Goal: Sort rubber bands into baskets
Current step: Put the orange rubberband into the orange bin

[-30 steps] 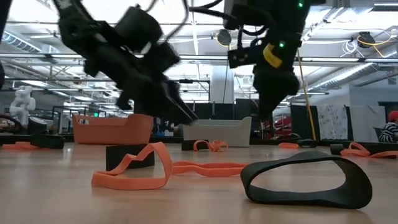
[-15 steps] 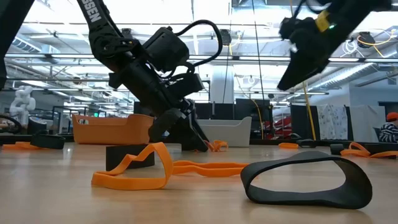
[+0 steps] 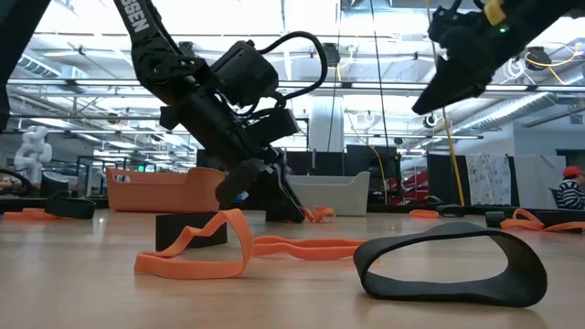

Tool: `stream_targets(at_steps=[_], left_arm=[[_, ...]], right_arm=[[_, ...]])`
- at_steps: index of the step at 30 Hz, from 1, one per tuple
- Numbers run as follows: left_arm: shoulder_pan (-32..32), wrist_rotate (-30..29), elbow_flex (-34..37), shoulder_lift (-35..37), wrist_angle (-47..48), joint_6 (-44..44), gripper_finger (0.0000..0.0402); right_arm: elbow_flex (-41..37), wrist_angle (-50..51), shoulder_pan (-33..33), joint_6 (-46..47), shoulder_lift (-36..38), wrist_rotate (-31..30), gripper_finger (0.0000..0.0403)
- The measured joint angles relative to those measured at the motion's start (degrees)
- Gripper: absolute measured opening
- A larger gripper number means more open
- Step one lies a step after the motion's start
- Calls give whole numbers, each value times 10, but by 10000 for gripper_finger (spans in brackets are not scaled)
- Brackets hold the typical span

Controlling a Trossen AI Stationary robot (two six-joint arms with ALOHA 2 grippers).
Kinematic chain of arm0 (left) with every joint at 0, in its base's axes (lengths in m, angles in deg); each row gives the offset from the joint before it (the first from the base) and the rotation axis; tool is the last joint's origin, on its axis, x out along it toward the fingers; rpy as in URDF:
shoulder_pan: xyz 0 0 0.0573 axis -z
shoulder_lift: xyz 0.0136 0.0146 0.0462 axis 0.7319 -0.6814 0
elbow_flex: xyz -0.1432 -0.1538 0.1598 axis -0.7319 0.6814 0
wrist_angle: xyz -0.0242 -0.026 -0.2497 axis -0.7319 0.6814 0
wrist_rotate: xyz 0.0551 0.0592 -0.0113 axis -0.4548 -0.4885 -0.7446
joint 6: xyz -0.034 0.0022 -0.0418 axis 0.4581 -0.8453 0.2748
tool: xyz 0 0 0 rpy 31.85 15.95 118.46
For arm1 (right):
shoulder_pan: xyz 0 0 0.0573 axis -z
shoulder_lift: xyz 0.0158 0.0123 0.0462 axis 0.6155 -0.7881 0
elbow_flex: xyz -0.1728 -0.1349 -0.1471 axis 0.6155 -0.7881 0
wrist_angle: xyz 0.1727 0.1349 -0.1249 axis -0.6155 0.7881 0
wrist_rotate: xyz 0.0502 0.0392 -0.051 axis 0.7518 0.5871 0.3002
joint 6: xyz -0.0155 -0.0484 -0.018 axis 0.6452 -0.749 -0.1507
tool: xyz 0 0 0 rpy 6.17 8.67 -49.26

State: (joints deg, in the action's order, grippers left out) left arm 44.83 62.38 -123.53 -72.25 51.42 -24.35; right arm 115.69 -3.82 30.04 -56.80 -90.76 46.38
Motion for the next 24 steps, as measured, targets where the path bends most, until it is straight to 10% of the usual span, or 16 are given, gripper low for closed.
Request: stream_targets(at_steps=[5, 15, 24], left_arm=[[-1, -44, -5, 23, 22, 35, 12], [5, -50, -14, 140, 32, 70, 4], [-5, -170, -14, 269, 291, 166, 2]], right_arm=[[8, -47, 20, -72, 0, 2, 152], [8, -76, 22, 3, -20, 85, 152], [8, -71, 21, 50, -31, 185, 153]])
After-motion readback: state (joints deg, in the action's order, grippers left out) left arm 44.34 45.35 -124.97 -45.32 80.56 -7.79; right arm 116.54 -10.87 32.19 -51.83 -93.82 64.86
